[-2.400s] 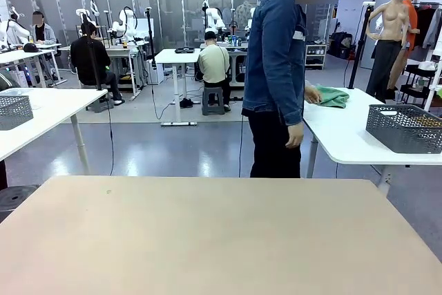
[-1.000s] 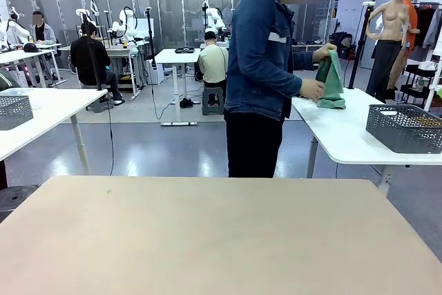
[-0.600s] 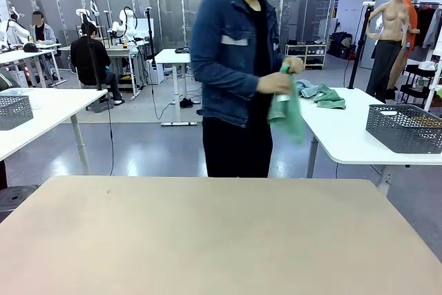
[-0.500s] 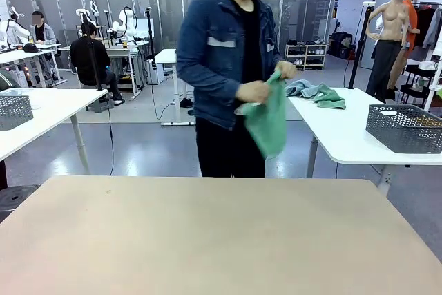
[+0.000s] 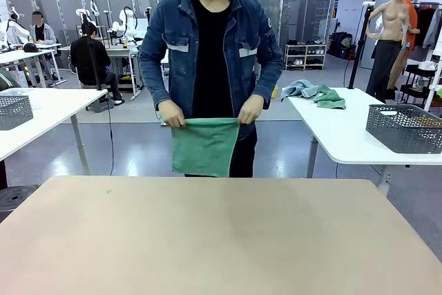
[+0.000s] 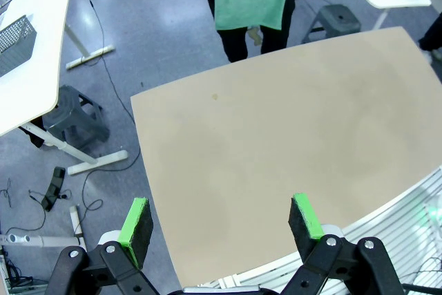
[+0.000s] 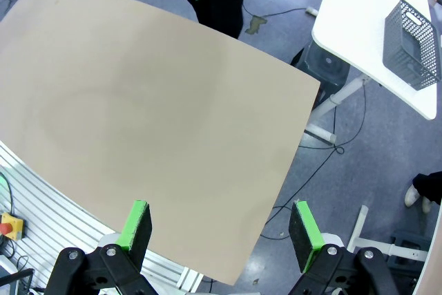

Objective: Fold the towels and place them in the basket.
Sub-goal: When a person lays out a Towel with hook on the table, fold it in half twice.

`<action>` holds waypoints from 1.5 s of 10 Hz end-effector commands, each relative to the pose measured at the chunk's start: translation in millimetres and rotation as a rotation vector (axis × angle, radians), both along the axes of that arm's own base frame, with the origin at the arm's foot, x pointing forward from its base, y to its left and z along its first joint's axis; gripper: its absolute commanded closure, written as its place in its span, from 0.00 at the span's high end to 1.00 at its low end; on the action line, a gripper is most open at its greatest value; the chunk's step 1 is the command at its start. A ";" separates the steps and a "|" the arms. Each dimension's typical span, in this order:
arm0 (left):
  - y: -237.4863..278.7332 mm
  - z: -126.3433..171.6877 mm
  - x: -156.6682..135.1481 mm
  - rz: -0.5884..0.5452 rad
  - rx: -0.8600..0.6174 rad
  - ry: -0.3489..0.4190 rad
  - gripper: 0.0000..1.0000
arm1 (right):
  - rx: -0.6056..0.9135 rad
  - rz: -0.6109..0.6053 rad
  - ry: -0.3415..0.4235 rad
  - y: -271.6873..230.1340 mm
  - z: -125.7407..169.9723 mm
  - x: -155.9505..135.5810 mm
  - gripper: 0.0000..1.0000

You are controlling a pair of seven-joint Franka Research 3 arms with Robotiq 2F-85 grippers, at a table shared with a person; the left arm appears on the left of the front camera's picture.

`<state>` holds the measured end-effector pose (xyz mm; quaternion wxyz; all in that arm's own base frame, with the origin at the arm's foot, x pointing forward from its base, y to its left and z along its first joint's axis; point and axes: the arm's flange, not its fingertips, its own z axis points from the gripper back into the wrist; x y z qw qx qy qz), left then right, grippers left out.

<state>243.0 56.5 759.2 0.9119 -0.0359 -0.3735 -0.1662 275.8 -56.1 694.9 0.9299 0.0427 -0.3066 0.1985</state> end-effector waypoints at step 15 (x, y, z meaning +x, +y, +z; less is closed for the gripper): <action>0.2 0.1 0.1 -0.001 0.002 0.000 1.00 | -0.001 -0.001 0.002 -0.2 -0.4 0.9 1.00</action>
